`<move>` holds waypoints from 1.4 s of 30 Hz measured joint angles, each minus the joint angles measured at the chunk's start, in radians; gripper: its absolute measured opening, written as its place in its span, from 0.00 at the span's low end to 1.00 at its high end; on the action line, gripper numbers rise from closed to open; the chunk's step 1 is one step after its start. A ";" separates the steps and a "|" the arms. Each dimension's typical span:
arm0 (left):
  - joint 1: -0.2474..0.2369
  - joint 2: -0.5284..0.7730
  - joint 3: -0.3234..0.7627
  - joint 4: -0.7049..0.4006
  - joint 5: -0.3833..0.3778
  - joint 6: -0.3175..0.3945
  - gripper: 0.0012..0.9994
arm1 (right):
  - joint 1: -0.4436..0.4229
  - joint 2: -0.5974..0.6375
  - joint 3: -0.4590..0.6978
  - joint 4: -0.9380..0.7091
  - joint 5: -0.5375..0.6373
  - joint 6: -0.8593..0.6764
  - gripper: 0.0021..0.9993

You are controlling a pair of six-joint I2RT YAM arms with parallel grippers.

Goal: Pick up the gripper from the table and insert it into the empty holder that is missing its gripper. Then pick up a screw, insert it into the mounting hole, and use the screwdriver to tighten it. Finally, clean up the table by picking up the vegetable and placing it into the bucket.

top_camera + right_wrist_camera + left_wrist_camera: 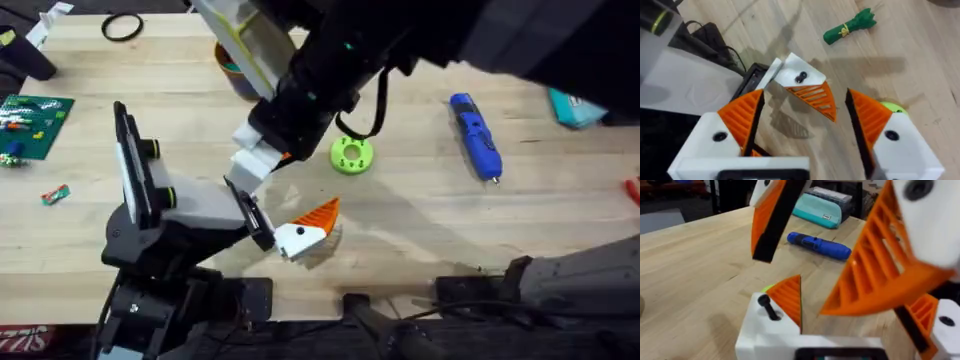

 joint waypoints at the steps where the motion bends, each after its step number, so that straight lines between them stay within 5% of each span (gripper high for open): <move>1: 0.000 0.000 0.000 0.000 0.000 0.000 0.98 | -0.002 -0.005 0.000 -0.001 0.001 0.000 0.99; 22: 0.000 0.000 0.000 0.000 0.000 0.000 0.98 | -0.195 -0.110 -0.010 -0.068 0.007 0.053 1.00; 34: 0.000 0.000 0.000 0.000 0.000 0.000 0.98 | -0.278 -0.322 -0.266 -0.021 -0.007 0.115 1.00; 42: 0.000 0.000 0.000 0.000 0.000 0.000 0.98 | -0.279 -0.368 -0.283 -0.013 -0.032 0.124 1.00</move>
